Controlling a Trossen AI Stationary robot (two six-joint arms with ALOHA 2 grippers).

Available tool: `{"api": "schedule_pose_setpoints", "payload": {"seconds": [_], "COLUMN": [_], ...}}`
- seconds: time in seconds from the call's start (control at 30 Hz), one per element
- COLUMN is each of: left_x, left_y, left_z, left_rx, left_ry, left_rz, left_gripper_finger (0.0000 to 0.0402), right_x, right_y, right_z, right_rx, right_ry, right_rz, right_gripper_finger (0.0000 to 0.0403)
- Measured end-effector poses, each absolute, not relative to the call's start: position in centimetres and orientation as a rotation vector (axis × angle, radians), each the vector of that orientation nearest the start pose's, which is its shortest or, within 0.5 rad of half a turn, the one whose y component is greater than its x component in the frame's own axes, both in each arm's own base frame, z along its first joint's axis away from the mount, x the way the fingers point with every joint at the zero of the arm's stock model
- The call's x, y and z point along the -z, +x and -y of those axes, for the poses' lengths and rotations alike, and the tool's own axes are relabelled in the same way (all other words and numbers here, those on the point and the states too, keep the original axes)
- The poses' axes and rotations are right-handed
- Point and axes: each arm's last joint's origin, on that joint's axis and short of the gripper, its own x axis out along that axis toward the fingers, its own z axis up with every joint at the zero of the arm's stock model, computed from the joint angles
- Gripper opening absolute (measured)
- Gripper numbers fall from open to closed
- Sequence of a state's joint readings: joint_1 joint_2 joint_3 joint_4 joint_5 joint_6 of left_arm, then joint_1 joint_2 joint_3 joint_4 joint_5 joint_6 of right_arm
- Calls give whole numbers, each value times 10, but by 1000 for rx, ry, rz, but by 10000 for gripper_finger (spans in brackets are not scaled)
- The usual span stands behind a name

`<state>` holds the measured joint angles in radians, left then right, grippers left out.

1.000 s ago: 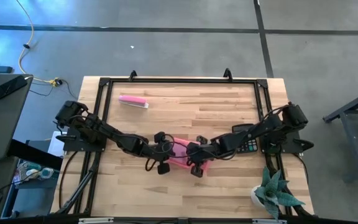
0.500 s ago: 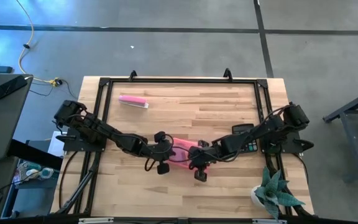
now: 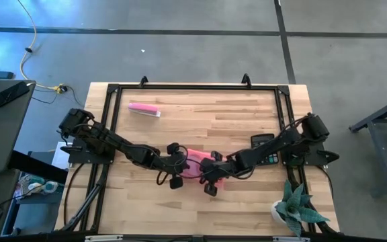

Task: Pack school essentials
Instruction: Close the supply box

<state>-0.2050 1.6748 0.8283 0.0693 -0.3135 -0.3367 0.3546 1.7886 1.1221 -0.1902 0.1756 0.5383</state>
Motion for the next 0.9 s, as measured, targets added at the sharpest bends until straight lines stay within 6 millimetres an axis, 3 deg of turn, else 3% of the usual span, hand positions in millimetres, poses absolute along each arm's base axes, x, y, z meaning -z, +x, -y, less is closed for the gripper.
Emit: {"api": "schedule_pose_setpoints", "payload": {"seconds": [0.6,0.9], "left_x": [-144,-140], "left_y": [317,317], "left_z": [57,57], "left_rx": [-225,-195], "left_ry": [-159,-183], "left_rz": [-791,-824], "left_gripper_finger": [0,0], "right_x": [-150,-148], "right_y": [355,358], "right_z": [-118,-110], "right_rx": [42,9], "right_ry": [371,430], "right_rz": [-1008,-1044], "right_gripper_finger": [0,0]}}
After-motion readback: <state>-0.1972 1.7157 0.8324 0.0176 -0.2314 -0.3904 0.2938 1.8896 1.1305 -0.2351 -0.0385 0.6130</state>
